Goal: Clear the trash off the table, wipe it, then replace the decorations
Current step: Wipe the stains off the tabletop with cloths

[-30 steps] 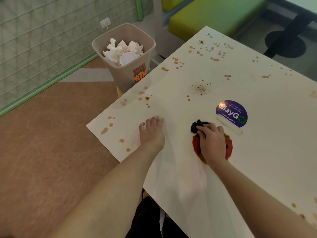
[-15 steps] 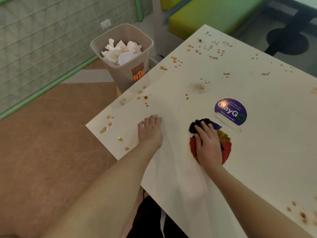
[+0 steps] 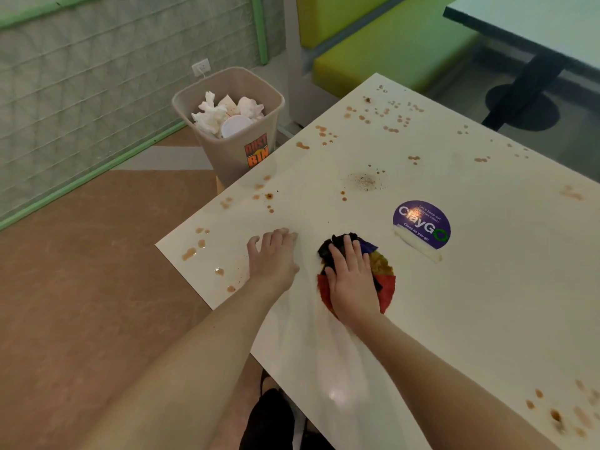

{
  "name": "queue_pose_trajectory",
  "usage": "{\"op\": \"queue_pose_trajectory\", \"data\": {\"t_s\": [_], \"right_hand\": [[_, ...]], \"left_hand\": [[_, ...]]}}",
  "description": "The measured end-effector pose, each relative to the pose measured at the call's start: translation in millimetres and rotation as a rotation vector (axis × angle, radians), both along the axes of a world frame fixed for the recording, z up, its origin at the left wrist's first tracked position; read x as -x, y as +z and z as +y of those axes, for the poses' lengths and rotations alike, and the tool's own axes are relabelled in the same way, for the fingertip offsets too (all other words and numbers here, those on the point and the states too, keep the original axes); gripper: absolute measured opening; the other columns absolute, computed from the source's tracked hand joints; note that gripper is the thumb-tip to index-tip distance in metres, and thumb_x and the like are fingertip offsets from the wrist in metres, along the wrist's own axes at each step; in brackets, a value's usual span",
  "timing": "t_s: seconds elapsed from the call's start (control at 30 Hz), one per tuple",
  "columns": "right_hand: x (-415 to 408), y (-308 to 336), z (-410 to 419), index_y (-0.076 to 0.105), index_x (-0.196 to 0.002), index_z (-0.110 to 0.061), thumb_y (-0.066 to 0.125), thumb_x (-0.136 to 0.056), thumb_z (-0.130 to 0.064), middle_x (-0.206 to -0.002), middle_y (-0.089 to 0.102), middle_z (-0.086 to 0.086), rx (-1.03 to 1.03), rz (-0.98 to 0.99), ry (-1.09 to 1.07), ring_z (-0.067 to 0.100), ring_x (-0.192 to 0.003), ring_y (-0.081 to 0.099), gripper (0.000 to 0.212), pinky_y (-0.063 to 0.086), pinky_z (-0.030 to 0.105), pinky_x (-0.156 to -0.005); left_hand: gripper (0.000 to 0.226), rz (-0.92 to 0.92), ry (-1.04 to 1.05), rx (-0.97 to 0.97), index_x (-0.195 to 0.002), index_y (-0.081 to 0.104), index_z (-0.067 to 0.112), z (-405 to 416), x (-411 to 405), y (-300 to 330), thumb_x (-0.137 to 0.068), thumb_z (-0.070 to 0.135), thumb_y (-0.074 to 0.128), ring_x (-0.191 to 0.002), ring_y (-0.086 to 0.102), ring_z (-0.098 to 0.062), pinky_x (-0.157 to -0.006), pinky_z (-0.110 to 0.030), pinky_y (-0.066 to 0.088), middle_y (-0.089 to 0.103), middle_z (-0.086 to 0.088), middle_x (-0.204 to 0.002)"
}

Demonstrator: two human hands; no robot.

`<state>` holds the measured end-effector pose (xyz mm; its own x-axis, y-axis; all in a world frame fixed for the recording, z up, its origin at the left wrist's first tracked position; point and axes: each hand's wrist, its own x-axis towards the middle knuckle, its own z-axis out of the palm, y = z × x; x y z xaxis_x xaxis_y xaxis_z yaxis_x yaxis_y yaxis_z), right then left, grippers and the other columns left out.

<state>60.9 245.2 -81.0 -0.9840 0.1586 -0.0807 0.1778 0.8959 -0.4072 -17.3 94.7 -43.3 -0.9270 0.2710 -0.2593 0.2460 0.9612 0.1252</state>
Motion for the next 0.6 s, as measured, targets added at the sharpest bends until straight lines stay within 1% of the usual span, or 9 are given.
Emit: {"op": "queue_pose_trajectory", "data": {"t_s": [0.1, 0.2, 0.27, 0.3, 0.37, 0.43, 0.47, 0.53, 0.6], "right_hand": [[-43.9, 3.5, -18.8, 0.019, -0.155, -0.031, 0.022, -0.108, -0.039, -0.164, -0.004, -0.006, -0.002, -0.004, 0.225, 0.010, -0.150, -0.015, 0.048, -0.008, 0.032, -0.122], [-46.3, 6.7, 6.8, 0.024, -0.153, -0.029, 0.025, -0.107, -0.039, -0.163, 0.003, -0.011, 0.044, -0.018, 0.390, 0.004, -0.150, -0.008, 0.047, 0.003, 0.034, -0.124], [-25.7, 6.0, 21.1, 0.030, -0.151, -0.025, 0.028, -0.107, -0.037, -0.163, 0.010, -0.010, 0.064, -0.012, 0.335, 0.005, -0.150, -0.001, 0.046, 0.006, 0.034, -0.124], [-13.9, 6.0, 26.2, 0.032, -0.150, -0.024, 0.030, -0.106, -0.035, -0.163, 0.012, -0.008, 0.072, -0.011, 0.255, 0.006, -0.150, 0.002, 0.045, 0.004, 0.031, -0.124], [4.5, 5.3, 14.2, 0.034, -0.149, -0.022, 0.033, -0.106, -0.030, -0.163, 0.014, -0.005, 0.089, 0.009, 0.101, 0.009, -0.151, 0.004, 0.044, 0.000, 0.029, -0.122], [6.3, 3.5, -8.9, 0.036, -0.149, -0.019, 0.034, -0.105, -0.027, -0.164, 0.014, -0.003, 0.097, 0.023, 0.004, 0.012, -0.151, 0.003, 0.044, -0.001, 0.031, -0.123], [0.1, 3.0, -22.7, 0.036, -0.149, -0.019, 0.033, -0.105, -0.028, -0.164, 0.013, -0.002, 0.093, 0.023, 0.023, 0.013, -0.151, 0.001, 0.045, -0.001, 0.032, -0.123], [-19.1, 3.3, -47.2, 0.032, -0.151, -0.022, 0.031, -0.106, -0.030, -0.164, 0.009, -0.002, 0.078, 0.019, 0.178, 0.011, -0.151, -0.003, 0.046, 0.000, 0.032, -0.123], [-35.3, 3.1, -56.3, 0.029, -0.152, -0.024, 0.029, -0.107, -0.031, -0.164, 0.007, -0.004, 0.078, -0.011, 0.323, 0.009, -0.150, -0.006, 0.046, 0.003, 0.034, -0.124]], "left_hand": [[0.042, 0.076, 0.109, -0.183, -0.136, 0.047, 0.036, -11.7, -15.8, 0.5, -0.095, 0.043, 0.054, -0.134, 0.025, -0.009, -0.107, -0.035, 0.010, 0.035, 0.013, -0.144], [0.023, 0.146, 0.349, -0.384, -0.113, 0.063, 0.040, -36.2, -37.8, 0.6, -0.097, 0.043, 0.048, -0.122, 0.031, -0.007, -0.098, -0.031, 0.013, 0.046, 0.019, -0.126], [0.020, 0.202, 0.553, -0.442, -0.108, 0.064, 0.038, -59.6, -50.4, -1.9, -0.098, 0.041, 0.048, -0.117, 0.035, -0.010, -0.094, -0.032, 0.017, 0.048, 0.016, -0.121], [0.020, 0.229, 0.652, -0.458, -0.113, 0.061, 0.035, -68.3, -55.0, -3.9, -0.097, 0.039, 0.049, -0.118, 0.036, -0.012, -0.095, -0.034, 0.020, 0.048, 0.012, -0.124], [0.036, 0.249, 0.894, -0.520, -0.129, 0.049, 0.026, -91.6, -65.0, -5.6, -0.095, 0.032, 0.056, -0.126, 0.035, -0.019, -0.099, -0.040, 0.024, 0.043, 0.001, -0.134], [0.059, 0.113, 1.080, -0.659, -0.142, 0.035, 0.019, -112.4, -67.8, -12.8, -0.091, 0.029, 0.063, -0.133, 0.032, -0.024, -0.107, -0.042, 0.023, 0.037, -0.007, -0.142], [0.069, 0.027, 1.106, -0.717, -0.147, 0.027, 0.019, -123.0, -68.1, -20.3, -0.090, 0.031, 0.064, -0.135, 0.033, -0.026, -0.111, -0.044, 0.024, 0.035, -0.007, -0.145], [0.078, -0.118, 1.042, -0.730, -0.151, 0.020, 0.027, -139.9, -65.3, -35.0, -0.088, 0.045, 0.062, -0.137, 0.035, -0.027, -0.113, -0.051, 0.026, 0.041, 0.000, -0.145], [0.072, -0.201, 0.974, -0.699, -0.140, 0.029, 0.043, -149.4, -60.5, -47.0, -0.075, 0.064, 0.054, -0.133, 0.041, -0.026, -0.108, -0.055, 0.033, 0.051, 0.013, -0.135]]}}
